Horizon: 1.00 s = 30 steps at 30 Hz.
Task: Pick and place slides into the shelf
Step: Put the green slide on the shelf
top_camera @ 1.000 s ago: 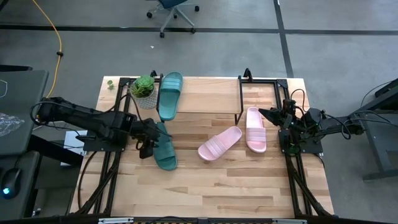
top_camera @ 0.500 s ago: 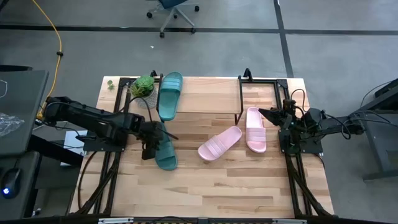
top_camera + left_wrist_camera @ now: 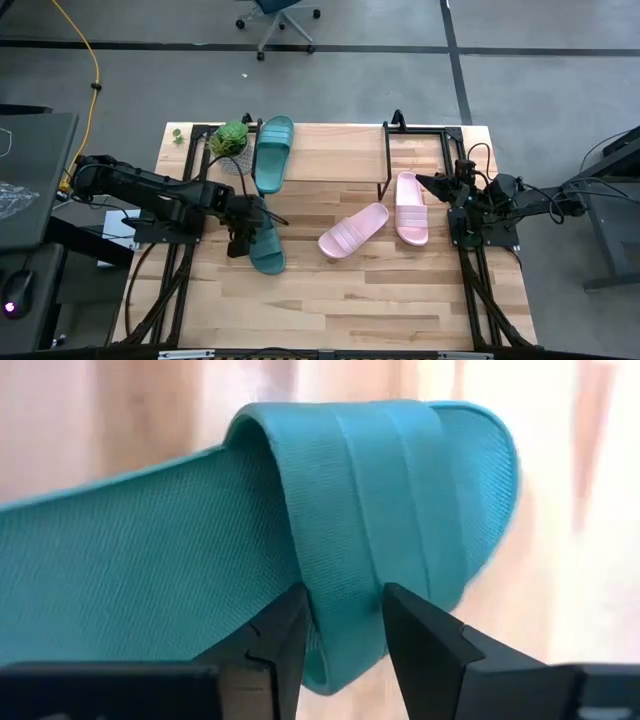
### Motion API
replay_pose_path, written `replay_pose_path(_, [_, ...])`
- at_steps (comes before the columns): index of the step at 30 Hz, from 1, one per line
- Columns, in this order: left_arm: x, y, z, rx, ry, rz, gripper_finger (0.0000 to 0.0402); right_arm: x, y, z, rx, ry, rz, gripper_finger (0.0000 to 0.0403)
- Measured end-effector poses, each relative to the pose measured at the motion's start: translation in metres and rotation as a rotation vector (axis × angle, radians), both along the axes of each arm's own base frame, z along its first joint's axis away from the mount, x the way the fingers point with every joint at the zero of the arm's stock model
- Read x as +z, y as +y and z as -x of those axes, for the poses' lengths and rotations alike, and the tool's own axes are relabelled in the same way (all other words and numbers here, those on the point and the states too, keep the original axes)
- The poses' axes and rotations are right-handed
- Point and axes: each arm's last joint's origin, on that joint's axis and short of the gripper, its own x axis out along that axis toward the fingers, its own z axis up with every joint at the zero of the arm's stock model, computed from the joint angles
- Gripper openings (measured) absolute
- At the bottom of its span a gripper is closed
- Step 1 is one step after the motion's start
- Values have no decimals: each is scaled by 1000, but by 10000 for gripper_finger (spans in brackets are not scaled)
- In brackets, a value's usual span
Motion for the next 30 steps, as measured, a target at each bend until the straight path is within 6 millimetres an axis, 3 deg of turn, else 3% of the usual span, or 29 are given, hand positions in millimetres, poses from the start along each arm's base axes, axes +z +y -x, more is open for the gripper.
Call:
replay_pose_path(6, [0, -1, 0, -5, -6, 18, 114, 0, 0, 0, 1, 5, 1, 0])
replay_pose_path(19, [2, 0, -5, 13, -55, 22, 10, 0, 0, 0, 0, 8, 10, 0])
replay_pose_path(30, [4, -2, -7, 11, -75, 66, 3, 0, 0, 0, 1, 8, 12, 0])
